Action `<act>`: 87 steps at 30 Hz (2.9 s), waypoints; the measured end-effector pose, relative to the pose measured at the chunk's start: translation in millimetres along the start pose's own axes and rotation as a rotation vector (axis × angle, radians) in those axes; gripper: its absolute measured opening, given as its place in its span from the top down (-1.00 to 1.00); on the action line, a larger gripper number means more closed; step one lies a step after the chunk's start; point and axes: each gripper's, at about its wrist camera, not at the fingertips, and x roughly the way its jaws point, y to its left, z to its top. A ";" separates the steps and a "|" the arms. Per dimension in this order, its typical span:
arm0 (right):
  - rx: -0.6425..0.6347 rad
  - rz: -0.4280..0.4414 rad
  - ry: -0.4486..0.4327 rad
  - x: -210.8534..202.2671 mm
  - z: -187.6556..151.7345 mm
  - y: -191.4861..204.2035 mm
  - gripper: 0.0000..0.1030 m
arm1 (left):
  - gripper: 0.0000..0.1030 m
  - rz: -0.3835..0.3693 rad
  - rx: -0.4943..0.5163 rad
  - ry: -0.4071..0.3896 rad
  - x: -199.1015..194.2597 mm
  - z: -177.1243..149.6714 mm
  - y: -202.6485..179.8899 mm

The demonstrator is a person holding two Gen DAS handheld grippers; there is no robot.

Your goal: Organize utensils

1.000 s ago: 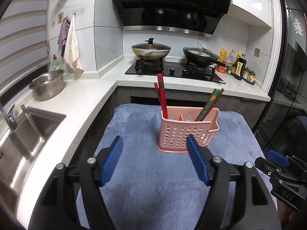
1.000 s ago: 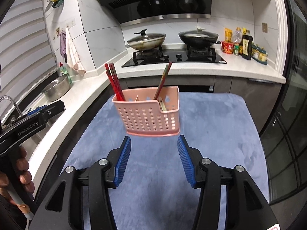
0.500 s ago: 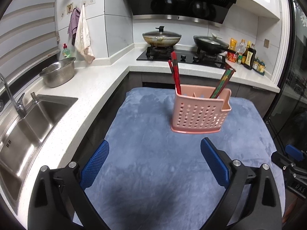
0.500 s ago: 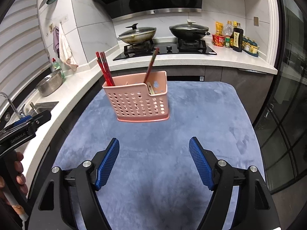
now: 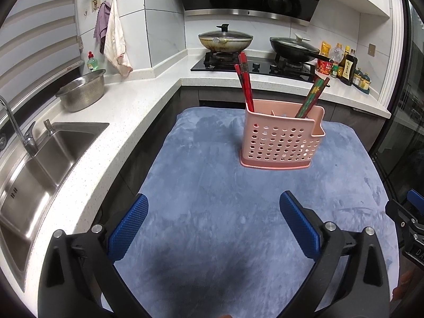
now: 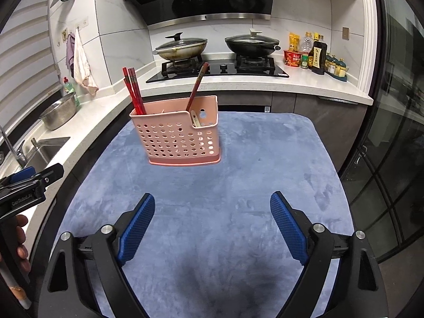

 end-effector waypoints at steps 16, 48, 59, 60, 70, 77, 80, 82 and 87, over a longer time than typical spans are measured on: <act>0.018 -0.032 -0.001 4.7 0.3 -6.1 -0.87 | -0.86 0.028 -0.005 0.006 5.1 0.4 3.3; 0.042 -0.026 0.011 11.3 -3.3 -12.5 -0.87 | -0.86 0.068 -0.020 -0.002 9.8 2.2 6.9; 0.063 -0.029 0.020 15.4 -4.4 -16.7 -0.87 | -0.86 0.084 -0.023 0.008 14.4 2.4 6.8; 0.066 -0.029 0.020 15.5 -4.5 -17.3 -0.87 | -0.86 0.081 -0.028 0.013 15.3 2.7 7.6; 0.066 -0.029 0.021 16.3 -4.5 -18.6 -0.87 | -0.85 0.081 -0.032 0.018 17.3 2.8 10.2; 0.065 -0.028 0.021 16.1 -4.4 -18.2 -0.87 | -0.85 0.075 -0.029 0.017 16.8 2.8 8.9; 0.065 -0.028 0.022 16.2 -4.5 -17.8 -0.87 | -0.85 0.072 -0.021 0.017 16.6 3.3 7.7; 0.066 -0.027 0.022 16.2 -5.1 -18.8 -0.87 | -0.85 0.070 -0.017 0.014 16.1 3.4 6.9; 0.064 -0.026 0.023 17.0 -5.8 -17.7 -0.87 | -0.85 0.058 -0.016 0.009 15.0 3.0 4.5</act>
